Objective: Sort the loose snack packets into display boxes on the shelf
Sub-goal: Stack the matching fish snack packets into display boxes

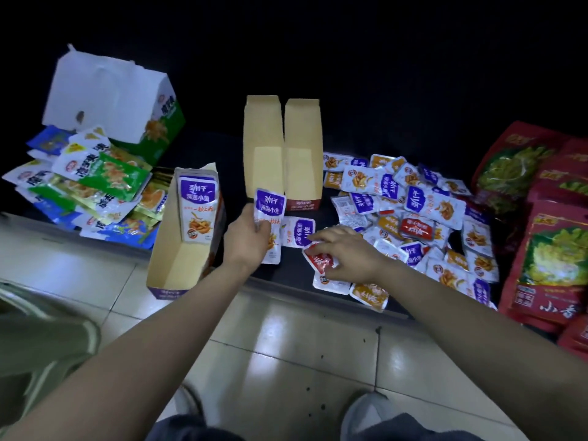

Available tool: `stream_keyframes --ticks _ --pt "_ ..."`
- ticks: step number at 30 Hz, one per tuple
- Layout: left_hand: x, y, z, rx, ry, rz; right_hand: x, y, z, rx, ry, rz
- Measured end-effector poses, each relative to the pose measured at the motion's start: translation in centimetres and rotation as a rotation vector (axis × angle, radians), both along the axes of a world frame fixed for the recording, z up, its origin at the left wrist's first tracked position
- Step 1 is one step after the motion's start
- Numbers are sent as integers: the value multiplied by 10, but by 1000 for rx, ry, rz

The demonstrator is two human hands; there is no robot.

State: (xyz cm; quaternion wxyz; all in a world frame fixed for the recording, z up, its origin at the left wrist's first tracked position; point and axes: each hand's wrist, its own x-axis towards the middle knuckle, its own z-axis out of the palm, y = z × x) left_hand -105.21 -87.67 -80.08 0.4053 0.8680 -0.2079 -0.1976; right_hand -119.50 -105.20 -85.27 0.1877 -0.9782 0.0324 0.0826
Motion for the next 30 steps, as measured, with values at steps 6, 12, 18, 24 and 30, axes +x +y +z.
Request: stream_keyframes --ticks 6,12,18,24,30 --pt "4 -2 -1 75 80 -13 -1 1 7 -19 -66 -208" --pt "9 1 -7 29 266 49 35 21 7 -152 115 -374" --pt "14 1 -10 -79 380 72 35 11 8 -43 111 -459" --pt "15 -2 -7 -60 396 -75 21 3 14 181 171 -474" --pt "19 1 -5 -144 384 -149 26 -1 19 469 -66 -674"
